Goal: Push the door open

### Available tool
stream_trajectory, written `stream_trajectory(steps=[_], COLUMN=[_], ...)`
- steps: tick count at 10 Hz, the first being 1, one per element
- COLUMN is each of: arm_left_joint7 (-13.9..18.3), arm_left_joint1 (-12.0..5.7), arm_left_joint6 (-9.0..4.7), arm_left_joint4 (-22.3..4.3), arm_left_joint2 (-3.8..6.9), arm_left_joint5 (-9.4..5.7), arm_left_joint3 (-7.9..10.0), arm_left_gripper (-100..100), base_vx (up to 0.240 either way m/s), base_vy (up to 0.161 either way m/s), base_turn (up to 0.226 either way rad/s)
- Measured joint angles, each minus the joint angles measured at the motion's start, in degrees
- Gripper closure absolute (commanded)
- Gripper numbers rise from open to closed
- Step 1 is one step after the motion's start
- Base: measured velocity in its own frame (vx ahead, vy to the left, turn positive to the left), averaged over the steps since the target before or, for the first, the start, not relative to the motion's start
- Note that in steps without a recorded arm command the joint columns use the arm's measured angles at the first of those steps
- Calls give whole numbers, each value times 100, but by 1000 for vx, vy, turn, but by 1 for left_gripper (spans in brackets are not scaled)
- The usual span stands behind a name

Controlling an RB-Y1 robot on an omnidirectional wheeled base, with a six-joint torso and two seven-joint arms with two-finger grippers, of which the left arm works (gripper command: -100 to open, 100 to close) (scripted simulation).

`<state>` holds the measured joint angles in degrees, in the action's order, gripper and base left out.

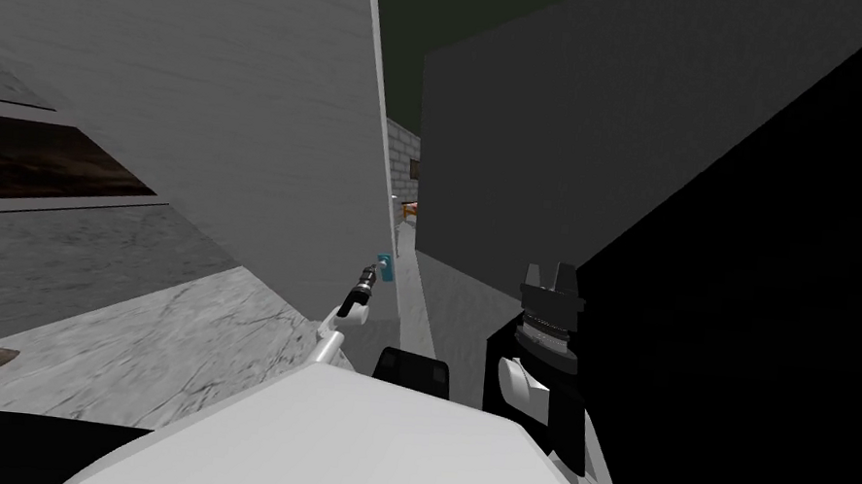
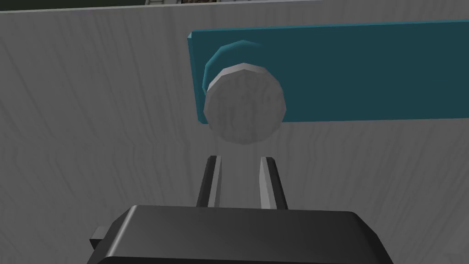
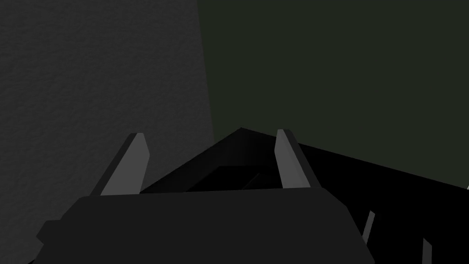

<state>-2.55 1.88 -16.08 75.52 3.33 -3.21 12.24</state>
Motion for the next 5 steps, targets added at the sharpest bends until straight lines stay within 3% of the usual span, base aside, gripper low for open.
stream_trajectory(steps=[3, 4, 5], arm_left_joint7=[24, 40, 45], arm_left_joint1=[42, 56, 60], arm_left_joint6=[15, 22, 22], arm_left_joint4=[58, 72, 72], arm_left_joint2=[-109, -155, -160], arm_left_joint5=[-11, -20, -21], arm_left_joint3=[-74, -101, -105], arm_left_gripper=[-100, -100, -100], base_vx=[-223, -103, 111], base_vy=[-65, -50, 10], base_turn=[1, 6, -22])
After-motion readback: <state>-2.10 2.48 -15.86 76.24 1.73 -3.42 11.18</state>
